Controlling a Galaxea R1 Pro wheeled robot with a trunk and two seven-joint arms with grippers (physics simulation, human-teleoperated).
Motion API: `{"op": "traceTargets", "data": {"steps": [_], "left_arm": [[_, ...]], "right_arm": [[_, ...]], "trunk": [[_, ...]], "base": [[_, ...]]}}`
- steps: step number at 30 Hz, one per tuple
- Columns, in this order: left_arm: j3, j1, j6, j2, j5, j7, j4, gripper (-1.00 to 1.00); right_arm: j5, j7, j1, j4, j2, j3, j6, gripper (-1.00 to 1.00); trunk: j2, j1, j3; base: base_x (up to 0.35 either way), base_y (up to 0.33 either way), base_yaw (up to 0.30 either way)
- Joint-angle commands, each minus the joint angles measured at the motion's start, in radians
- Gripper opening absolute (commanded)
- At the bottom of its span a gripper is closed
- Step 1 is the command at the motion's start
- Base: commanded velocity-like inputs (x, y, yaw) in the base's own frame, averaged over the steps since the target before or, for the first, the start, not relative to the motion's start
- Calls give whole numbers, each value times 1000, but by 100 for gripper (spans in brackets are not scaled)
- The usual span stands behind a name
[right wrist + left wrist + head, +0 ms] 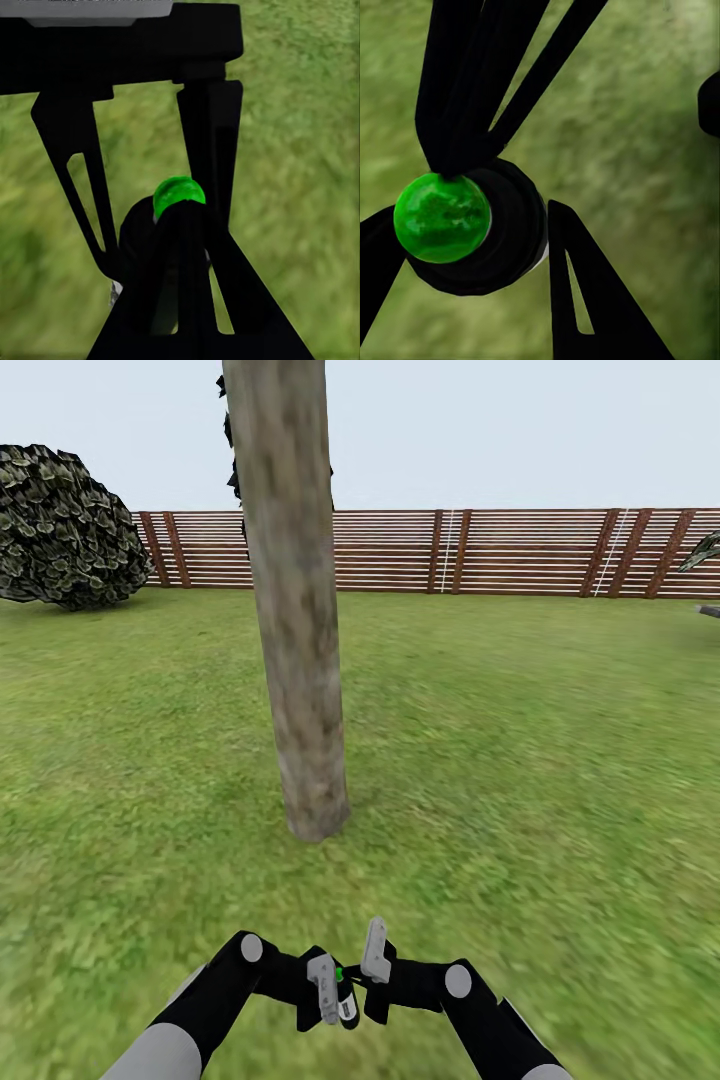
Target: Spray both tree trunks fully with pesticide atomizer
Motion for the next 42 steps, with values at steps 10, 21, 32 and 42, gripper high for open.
{"op": "traceTargets", "data": {"steps": [10,21,32,42], "left_arm": [[-1,-1,2,30,-69,7,13,-100],[2,0,5,154,-120,8,6,-100],[58,15,118,306,-133,97,14,-100],[195,12,280,266,-14,521,216,-100]], "right_arm": [[8,0,0,0,0,-1,-6,-100],[9,0,1,1,0,-1,-7,-100],[10,-8,1,6,-10,-14,-9,100],[-23,-237,5,84,-107,-25,-12,100]], "trunk": [[0,0,-1],[0,0,-1],[0,0,-1],[0,0,-1]], "base": [[0,0,0],[0,0,0],[0,0,0],[0,0,0]]}}
